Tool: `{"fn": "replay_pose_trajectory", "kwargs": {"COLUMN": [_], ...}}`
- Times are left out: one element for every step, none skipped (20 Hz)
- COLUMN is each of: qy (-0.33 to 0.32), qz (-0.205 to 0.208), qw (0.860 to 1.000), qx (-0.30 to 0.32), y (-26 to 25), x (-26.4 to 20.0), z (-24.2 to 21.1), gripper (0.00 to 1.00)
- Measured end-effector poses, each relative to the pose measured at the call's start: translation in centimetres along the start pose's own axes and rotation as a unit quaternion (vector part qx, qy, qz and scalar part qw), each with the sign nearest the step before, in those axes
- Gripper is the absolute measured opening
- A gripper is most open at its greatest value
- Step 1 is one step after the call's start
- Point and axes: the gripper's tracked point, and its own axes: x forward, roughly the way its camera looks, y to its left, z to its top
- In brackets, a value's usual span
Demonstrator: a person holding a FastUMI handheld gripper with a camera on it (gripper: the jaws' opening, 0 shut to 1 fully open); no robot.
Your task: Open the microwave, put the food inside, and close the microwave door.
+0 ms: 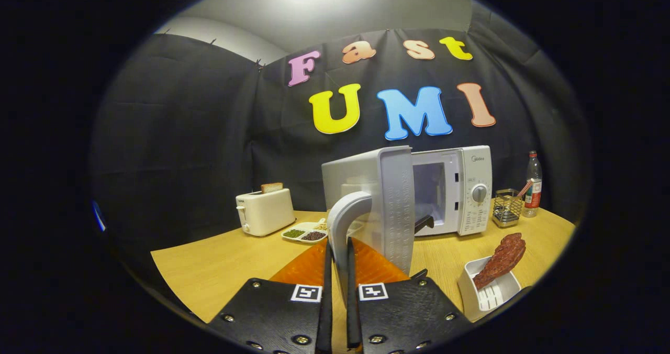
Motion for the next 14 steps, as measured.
{"fn": "replay_pose_trajectory", "kwargs": {"qy": [-0.002,-0.003,-0.003,-0.003,-0.002,-0.002,-0.001,0.001,0.001,0.000,-0.003,-0.004,0.000,0.007], "qz": [-0.003,-0.007,-0.013,-0.028,-0.038,-0.034,-0.025,-0.014,0.000,0.018,0.030,0.046,0.059,0.068], "qw": [1.000,1.000,1.000,0.999,0.999,0.999,0.999,0.999,0.999,0.999,0.999,0.998,0.998,0.997], "qx": [-0.010,-0.018,-0.023,-0.031,-0.034,-0.033,-0.033,-0.037,-0.042,-0.044,-0.044,-0.040,-0.035,-0.033], "y": [0.8,1.5,2.0,2.2,2.7,3.8,5.1,6.3,7.3,8.3,8.8,9.2,9.6,9.6], "x": [-0.1,-0.2,-0.3,-0.4,-0.6,-0.8,-0.8,-1.0,-1.3,-1.7,-2.0,-2.4,-2.5,-2.7], "z": [-0.1,-0.1,-0.3,-0.3,-0.5,-0.6,-0.9,-1.0,-1.1,-1.0,-0.8,-0.6,-0.7,-0.8], "gripper": [0.11,0.11,0.11,0.11,0.11,0.11,0.11,0.11,0.11,0.11,0.11,0.11,0.11,0.11]}}
